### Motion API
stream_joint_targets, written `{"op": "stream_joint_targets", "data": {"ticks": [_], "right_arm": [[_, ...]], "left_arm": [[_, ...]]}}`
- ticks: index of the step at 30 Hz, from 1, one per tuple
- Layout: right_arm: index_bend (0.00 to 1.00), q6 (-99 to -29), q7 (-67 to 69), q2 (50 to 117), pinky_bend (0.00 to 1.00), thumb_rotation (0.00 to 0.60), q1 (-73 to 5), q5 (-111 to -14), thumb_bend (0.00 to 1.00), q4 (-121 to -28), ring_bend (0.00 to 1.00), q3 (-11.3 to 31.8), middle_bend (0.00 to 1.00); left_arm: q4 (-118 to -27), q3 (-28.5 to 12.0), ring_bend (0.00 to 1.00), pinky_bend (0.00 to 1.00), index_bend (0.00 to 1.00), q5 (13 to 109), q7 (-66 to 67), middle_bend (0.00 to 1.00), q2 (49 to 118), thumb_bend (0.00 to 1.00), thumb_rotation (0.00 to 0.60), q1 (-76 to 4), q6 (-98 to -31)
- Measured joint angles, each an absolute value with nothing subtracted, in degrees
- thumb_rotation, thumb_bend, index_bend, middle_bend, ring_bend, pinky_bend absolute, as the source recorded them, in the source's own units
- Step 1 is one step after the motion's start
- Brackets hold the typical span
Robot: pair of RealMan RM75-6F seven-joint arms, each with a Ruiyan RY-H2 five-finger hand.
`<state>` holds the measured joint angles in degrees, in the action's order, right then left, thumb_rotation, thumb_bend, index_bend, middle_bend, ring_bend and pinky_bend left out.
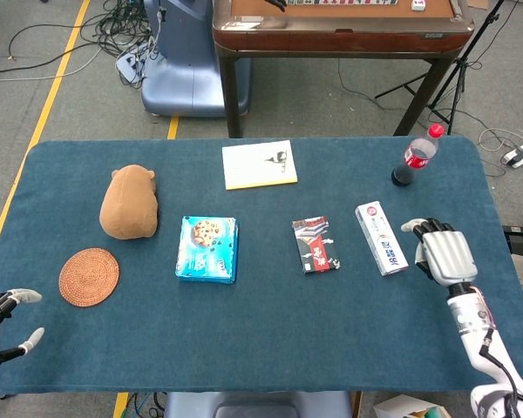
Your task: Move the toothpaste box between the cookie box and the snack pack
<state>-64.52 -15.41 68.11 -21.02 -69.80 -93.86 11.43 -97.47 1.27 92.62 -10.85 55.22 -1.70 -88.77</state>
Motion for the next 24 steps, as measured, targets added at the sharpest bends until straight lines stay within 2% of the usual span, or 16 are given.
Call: {"op": "stream_joint_targets", "data": {"ticks": [13, 24], "right_arm": [[0.29, -59.4, -26.0, 76.0, 0.33, 0.6, -29.7, -56.4, 1.0, -87.5, 0.22, 14.7, 0.27], [0.26, -54.9, -27.1, 82.6, 0.3, 0.6, -35.7, -51.3, 1.0, -77.5, 0.22, 15.9, 0.26]], "left_arm": [[-97.1, 1.4, 0.32, 0.45, 0.35, 92.9, -11.8, 0.34, 55.2, 0.27, 0.6, -1.5, -89.3], [-96.5, 1.5, 0.32, 0.45, 0.35, 93.1, -13.6, 0.34, 54.8, 0.27, 0.6, -1.5, -89.5]]}}
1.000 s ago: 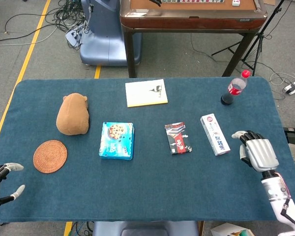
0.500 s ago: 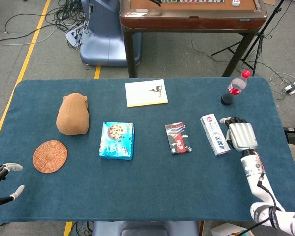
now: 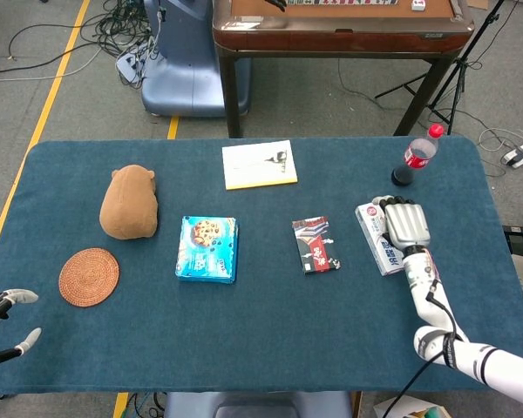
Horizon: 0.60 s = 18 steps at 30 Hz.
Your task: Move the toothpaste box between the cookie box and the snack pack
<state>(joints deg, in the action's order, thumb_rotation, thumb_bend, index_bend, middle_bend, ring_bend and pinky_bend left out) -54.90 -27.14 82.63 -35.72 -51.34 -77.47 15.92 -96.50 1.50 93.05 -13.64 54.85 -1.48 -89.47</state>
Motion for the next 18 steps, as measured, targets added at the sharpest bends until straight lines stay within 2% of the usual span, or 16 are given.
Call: {"op": "stream_joint_targets", "data": {"ticks": [18], "right_arm": [[0.26, -48.9, -29.5, 91.9, 0.3, 0.6, -43.5, -43.8, 1.0, -61.5, 0.22, 17.1, 0.26]], "left_arm": [[-95.3, 1.5, 0.33, 0.45, 0.35, 91.7, -16.1, 0.34, 54.9, 0.27, 0.6, -2.0, -87.6]]}}
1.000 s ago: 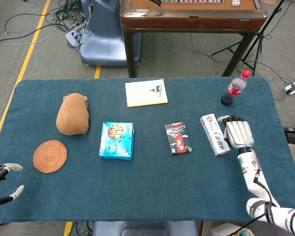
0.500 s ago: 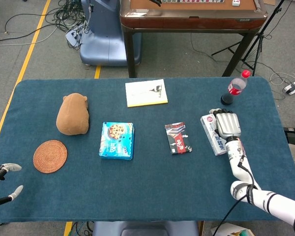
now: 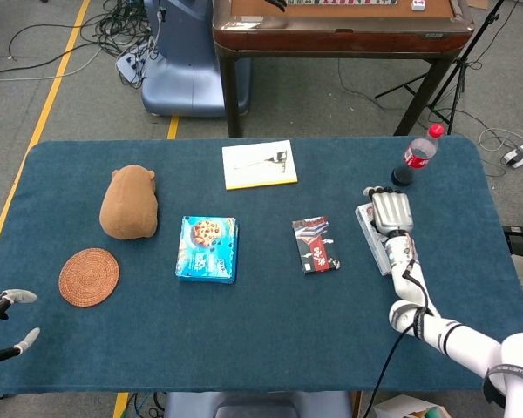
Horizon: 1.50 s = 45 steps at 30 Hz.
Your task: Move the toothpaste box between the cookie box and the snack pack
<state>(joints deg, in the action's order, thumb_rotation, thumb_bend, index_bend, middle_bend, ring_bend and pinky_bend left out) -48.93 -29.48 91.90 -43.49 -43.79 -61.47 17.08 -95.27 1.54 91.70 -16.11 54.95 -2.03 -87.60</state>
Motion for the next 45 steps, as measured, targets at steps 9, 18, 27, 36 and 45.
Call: {"op": "stream_joint_targets", "data": {"ticks": [9, 18, 27, 36, 45], "right_arm": [[0.24, -47.0, -29.1, 95.5, 0.25, 0.6, -45.3, -43.0, 1.0, -54.7, 0.19, 16.7, 0.23], [0.24, -43.1, -28.2, 99.0, 0.25, 0.6, -46.9, -43.0, 1.0, -48.2, 0.19, 16.3, 0.23], [0.24, -42.1, -27.1, 98.4, 0.25, 0.6, -46.4, -44.0, 1.0, -49.5, 0.19, 15.6, 0.23], [0.24, -43.2, -28.6, 95.0, 0.25, 0.6, -44.9, -43.1, 1.0, -54.4, 0.19, 14.7, 0.28], [0.24, -44.0, -29.5, 90.6, 0.25, 0.6, -42.8, -41.7, 1.0, -59.7, 0.23, 13.1, 0.33]], "left_arm": [[-94.7, 1.6, 0.33, 0.46, 0.35, 91.1, -16.5, 0.34, 55.2, 0.27, 0.6, -2.5, -86.4], [-94.4, 1.6, 0.33, 0.46, 0.35, 90.5, -16.7, 0.34, 55.4, 0.27, 0.6, -2.6, -85.9], [-94.3, 1.6, 0.33, 0.46, 0.35, 90.6, -17.0, 0.34, 55.2, 0.27, 0.6, -2.3, -86.5], [-94.4, 1.6, 0.33, 0.46, 0.35, 90.7, -16.5, 0.34, 55.3, 0.27, 0.6, -2.3, -86.4], [-94.7, 1.7, 0.33, 0.46, 0.35, 90.9, -15.6, 0.34, 55.5, 0.27, 0.6, -2.4, -86.2]]}}
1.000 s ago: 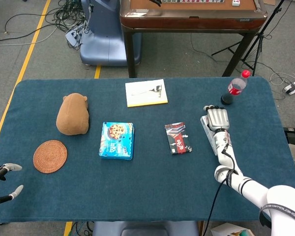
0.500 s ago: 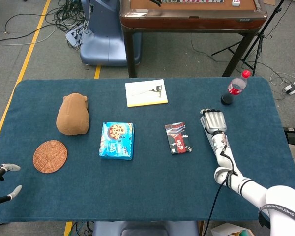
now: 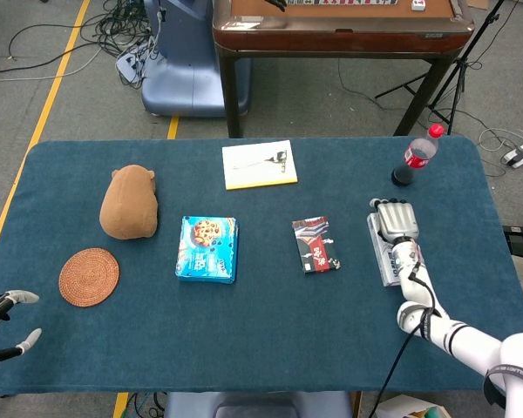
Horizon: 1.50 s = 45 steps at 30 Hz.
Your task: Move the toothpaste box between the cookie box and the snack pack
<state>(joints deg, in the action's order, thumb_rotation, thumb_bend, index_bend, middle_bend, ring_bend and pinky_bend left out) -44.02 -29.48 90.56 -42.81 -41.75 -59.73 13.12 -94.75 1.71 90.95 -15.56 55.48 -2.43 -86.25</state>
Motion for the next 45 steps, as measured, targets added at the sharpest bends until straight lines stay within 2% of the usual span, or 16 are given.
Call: {"op": "stream_joint_targets", "data": {"ticks": [34, 45], "right_arm": [[0.24, -52.2, -27.4, 77.3, 0.25, 0.6, -33.7, -48.1, 1.0, -79.6, 0.26, 4.9, 0.36], [0.24, -52.8, -25.5, 75.5, 0.25, 0.6, -30.8, -51.2, 1.0, -80.5, 0.26, 2.0, 0.36]], "left_arm": [[-95.2, 1.6, 0.33, 0.46, 0.35, 90.5, -14.6, 0.34, 55.6, 0.27, 0.6, -2.7, -85.8], [-95.4, 1.6, 0.33, 0.46, 0.35, 90.5, -13.8, 0.34, 55.7, 0.27, 0.6, -2.8, -85.5]]}}
